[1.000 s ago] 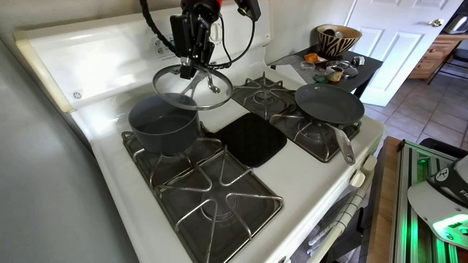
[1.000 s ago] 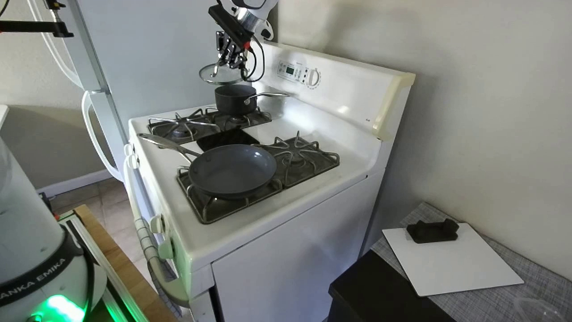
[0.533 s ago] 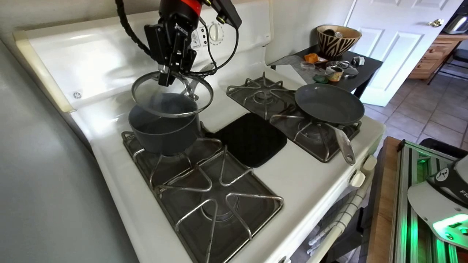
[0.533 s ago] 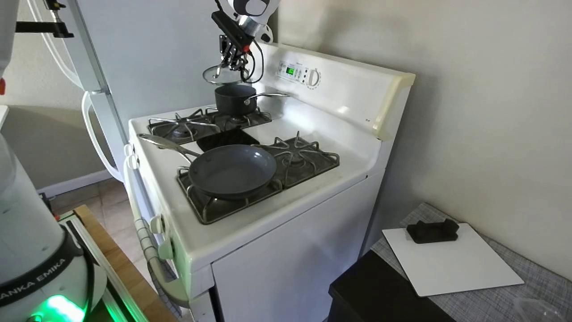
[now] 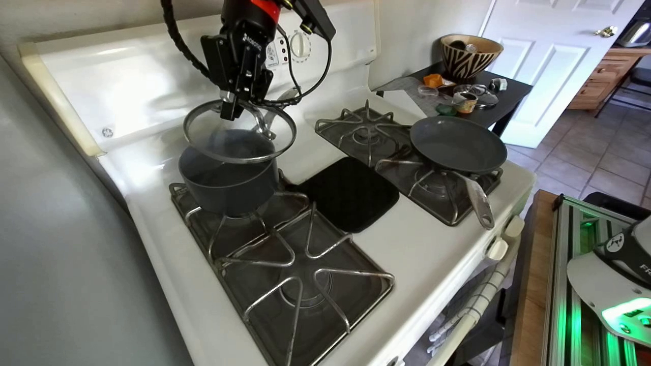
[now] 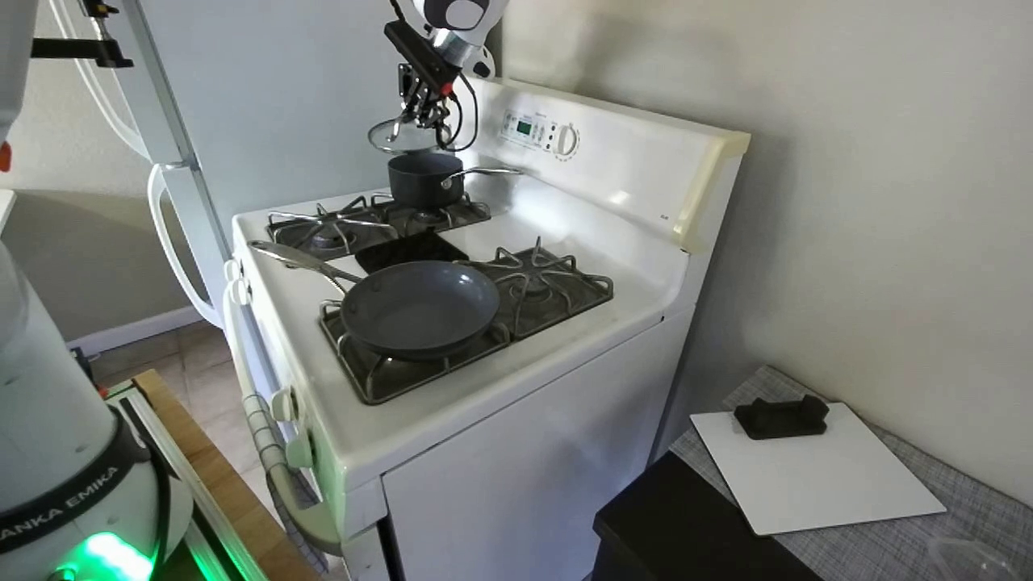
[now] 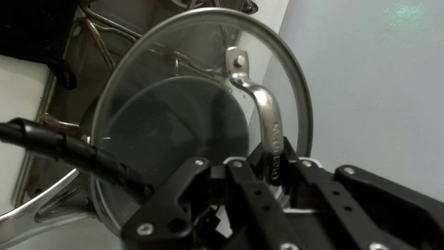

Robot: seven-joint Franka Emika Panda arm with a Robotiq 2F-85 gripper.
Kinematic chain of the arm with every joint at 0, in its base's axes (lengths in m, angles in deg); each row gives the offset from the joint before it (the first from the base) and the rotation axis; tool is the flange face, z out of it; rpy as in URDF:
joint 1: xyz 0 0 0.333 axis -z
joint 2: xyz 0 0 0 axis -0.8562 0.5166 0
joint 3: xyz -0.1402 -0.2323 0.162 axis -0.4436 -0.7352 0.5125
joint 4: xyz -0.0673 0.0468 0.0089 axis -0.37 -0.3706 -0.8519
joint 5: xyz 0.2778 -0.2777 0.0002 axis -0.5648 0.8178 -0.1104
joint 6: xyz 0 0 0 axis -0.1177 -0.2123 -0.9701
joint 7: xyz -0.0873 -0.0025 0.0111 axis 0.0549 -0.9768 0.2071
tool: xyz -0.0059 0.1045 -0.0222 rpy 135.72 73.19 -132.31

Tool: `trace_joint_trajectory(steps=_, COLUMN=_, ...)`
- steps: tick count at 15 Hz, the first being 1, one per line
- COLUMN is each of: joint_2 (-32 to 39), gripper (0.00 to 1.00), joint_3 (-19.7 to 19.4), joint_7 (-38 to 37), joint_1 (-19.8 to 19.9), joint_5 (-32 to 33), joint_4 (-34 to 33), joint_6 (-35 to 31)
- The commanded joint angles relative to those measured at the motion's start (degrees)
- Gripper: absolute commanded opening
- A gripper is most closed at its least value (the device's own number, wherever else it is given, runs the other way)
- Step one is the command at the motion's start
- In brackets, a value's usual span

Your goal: Pick up the clear pot lid from the black over mitten and place it on the black pot, slide the black pot to the bottom left cooker on the stove using the handle

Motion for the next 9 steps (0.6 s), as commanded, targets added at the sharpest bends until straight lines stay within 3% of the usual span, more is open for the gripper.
trace_joint_trajectory(steps=1, joint_2=1.53, gripper=0.0, joint_3=0.37, joint_7=-1.64, joint_1=0.15, joint_5=0.6, joint_4=-1.82, joint_6=0.02)
trace_joint_trajectory(steps=9, joint_2=4.49, gripper=0.0, joint_3=0.34, joint_7=-2.47, joint_1=-0.19, joint_5=1.58, joint_4=-4.91, joint_6=-0.05)
